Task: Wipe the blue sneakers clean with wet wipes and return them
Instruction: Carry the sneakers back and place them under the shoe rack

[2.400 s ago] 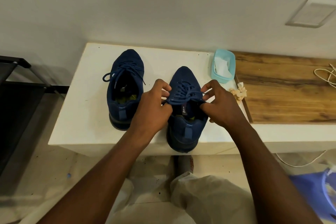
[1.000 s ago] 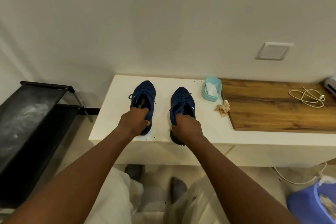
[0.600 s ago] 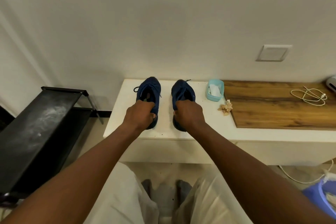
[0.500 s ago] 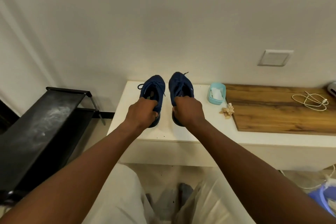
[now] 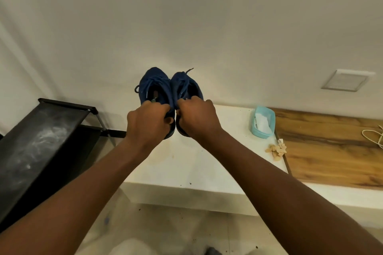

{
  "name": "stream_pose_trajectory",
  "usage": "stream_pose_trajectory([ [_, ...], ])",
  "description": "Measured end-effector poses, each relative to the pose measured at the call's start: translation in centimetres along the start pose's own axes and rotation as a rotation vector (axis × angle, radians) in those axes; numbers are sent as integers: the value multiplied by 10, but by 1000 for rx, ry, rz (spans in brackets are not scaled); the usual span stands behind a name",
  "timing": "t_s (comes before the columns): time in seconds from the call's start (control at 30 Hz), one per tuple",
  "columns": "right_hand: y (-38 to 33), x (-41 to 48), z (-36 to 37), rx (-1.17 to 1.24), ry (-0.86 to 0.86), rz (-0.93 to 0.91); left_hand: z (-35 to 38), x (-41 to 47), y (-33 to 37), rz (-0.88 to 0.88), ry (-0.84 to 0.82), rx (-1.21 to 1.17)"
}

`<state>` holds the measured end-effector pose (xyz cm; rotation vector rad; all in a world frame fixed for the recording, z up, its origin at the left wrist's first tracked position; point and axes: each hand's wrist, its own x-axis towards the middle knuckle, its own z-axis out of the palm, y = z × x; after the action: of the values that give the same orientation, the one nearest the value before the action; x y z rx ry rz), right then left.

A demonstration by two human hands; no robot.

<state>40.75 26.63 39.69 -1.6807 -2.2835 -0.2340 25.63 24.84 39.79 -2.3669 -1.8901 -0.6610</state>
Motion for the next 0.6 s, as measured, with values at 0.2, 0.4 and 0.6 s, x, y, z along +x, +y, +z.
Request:
stream_pose_trajectory([
  [0.2, -7, 47, 40, 18, -42, -82, 19, 35, -41, -100, -94, -45],
  [0.4, -33, 77, -6, 47, -85, -153, -50, 51, -52, -164, -191, -43],
  [0.6, -80, 117, -96, 42, -170, -229, -152, 67, -68, -251, -245, -24],
])
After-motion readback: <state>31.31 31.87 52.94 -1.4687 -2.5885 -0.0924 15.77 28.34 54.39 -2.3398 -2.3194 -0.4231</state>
